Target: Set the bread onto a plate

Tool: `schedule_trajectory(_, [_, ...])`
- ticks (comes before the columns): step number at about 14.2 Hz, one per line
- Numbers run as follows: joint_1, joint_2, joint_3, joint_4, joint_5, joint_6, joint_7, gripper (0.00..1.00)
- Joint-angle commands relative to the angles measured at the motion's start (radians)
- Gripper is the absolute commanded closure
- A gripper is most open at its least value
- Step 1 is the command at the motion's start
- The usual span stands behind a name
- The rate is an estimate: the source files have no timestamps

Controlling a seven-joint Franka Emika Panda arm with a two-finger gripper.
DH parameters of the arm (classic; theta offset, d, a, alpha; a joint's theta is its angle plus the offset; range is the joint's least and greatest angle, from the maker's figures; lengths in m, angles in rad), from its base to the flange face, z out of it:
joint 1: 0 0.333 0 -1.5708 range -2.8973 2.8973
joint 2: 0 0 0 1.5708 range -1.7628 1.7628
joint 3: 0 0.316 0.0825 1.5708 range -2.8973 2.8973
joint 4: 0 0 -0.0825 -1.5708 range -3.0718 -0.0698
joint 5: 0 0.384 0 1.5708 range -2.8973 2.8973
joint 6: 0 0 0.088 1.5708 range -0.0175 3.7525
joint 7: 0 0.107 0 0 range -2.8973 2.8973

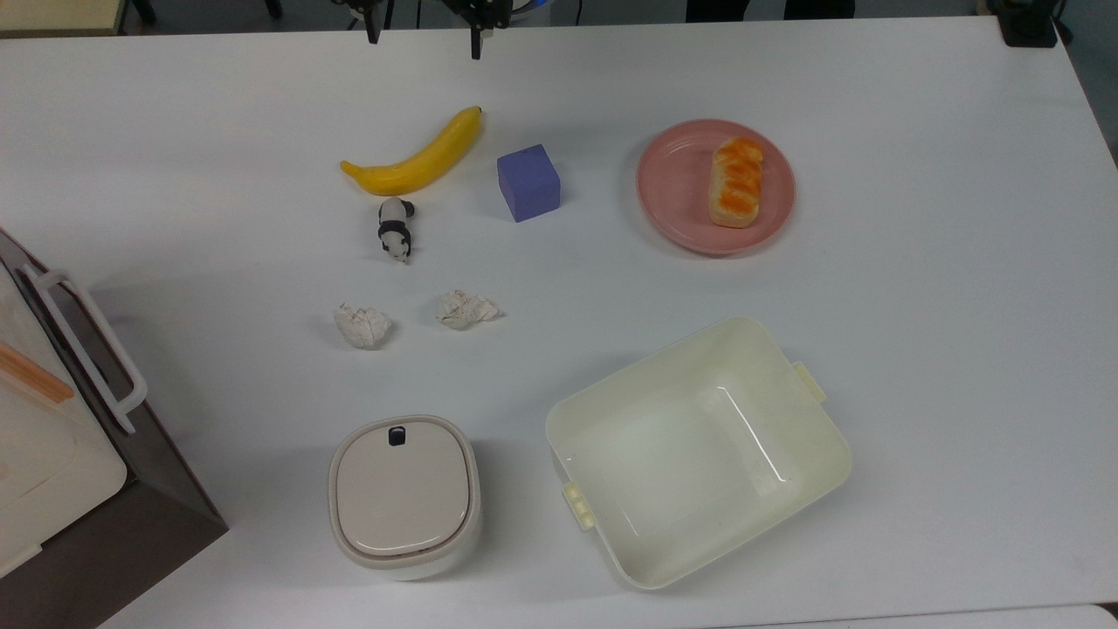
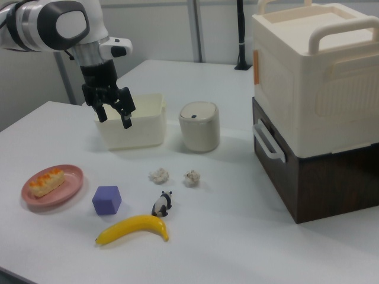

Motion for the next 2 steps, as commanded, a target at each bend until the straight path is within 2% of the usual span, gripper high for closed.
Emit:
schedule_trajectory(1, [0.006,-0.004,-0.008,0.007,0.035,-0.028,-0.012,0.00])
schedule_trajectory(2, [0.007,-0.003,-0.007,0.007,0.037,-0.028,-0.012,0.00])
